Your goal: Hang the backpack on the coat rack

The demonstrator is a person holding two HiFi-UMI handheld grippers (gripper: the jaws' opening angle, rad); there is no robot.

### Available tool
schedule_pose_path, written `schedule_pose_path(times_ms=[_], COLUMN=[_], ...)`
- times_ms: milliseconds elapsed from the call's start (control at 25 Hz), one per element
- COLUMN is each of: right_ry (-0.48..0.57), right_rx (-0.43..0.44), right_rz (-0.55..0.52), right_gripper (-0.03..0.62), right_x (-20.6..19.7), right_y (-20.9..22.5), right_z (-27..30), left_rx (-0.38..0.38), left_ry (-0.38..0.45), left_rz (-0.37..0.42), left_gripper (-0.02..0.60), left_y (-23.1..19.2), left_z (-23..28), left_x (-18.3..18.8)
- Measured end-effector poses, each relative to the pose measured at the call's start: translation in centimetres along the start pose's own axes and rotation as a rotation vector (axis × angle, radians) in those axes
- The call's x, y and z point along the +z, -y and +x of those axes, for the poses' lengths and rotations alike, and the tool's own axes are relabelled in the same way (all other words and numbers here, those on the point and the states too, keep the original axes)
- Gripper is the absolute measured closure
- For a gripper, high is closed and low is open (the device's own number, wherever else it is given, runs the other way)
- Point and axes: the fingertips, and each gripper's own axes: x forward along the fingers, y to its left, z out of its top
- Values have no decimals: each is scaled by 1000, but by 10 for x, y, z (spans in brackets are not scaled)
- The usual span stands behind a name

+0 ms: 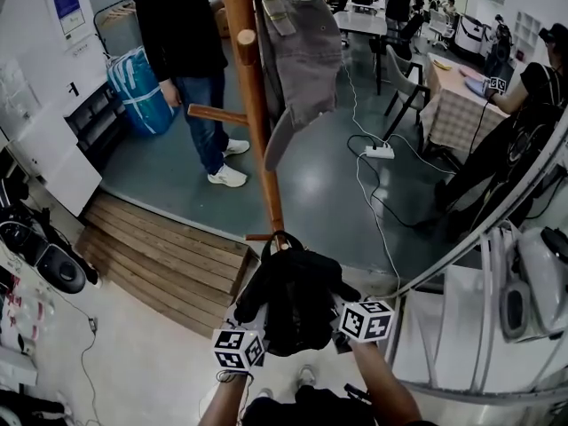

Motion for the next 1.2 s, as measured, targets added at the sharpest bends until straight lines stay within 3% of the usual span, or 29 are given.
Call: schedule_pose_path(times_ms=[1200], right_ry=[-93], right_rx=[-35], right_rz=[15], right_gripper=[511], right_x=[-12], right_y=[28], right_z=[61], left_rx=[24], left_ry=[-86], left_rz=[-82], left_gripper=[495], left_y=[-41], left_z=[58], left_x=[-25])
